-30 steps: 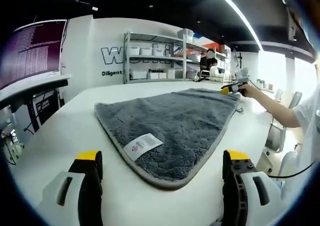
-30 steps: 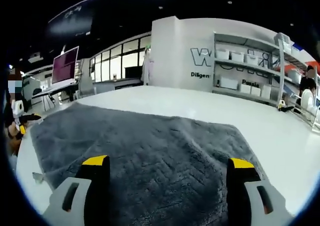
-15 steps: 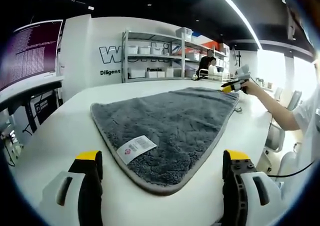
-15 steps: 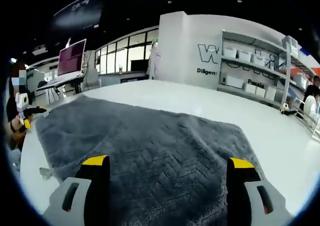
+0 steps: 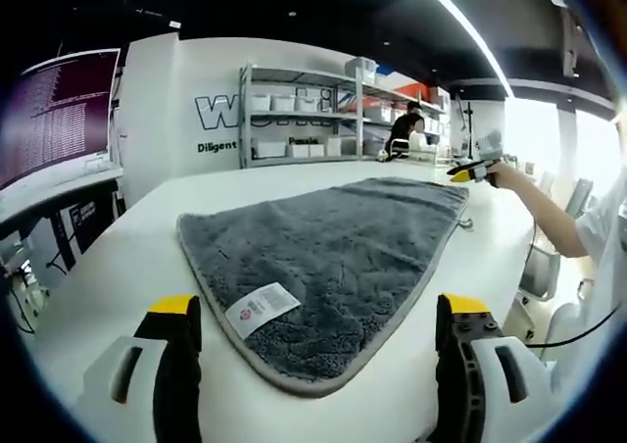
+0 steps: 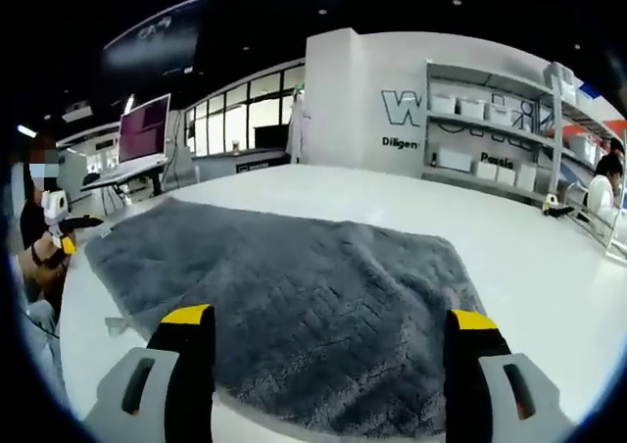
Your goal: Open the folded towel by lifting each exposed corner and separating the folded layers until the towel lies flat within the target outline without major curled edges
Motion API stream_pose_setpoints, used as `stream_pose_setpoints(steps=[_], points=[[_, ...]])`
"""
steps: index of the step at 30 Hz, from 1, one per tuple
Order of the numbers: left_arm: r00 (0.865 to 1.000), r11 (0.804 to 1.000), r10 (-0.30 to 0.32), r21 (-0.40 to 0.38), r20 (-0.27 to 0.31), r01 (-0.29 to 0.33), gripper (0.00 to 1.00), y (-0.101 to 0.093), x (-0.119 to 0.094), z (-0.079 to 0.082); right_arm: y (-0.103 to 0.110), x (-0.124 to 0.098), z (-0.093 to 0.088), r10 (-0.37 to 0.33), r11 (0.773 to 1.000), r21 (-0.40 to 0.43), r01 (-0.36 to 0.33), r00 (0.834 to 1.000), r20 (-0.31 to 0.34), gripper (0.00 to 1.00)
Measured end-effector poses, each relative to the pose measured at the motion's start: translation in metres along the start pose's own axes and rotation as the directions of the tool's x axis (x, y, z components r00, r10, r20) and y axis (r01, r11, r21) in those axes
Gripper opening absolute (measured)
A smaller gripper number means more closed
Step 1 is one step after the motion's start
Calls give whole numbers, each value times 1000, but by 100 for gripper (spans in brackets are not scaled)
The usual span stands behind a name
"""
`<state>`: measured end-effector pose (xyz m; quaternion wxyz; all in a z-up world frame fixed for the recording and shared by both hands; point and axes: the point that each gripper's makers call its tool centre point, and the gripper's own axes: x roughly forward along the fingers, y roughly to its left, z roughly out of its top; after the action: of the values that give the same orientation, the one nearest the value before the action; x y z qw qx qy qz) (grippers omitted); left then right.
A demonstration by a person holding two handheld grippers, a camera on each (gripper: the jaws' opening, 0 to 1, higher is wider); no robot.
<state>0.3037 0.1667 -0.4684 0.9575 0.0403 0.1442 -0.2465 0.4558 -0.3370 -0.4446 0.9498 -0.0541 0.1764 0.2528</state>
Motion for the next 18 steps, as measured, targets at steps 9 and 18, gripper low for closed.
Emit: stream_pose_setpoints(steps=[9,18], points=[[1000,1000,-6,10,-2,6,98,-15,-3,4,-4,-51,-34,8,1000,15,-8,999,-40,99],[1000,1000,3,7,-17,-3,99,-18,-13,-4,-17,-102,-55,-20,1000,0,20,997,-80,99]])
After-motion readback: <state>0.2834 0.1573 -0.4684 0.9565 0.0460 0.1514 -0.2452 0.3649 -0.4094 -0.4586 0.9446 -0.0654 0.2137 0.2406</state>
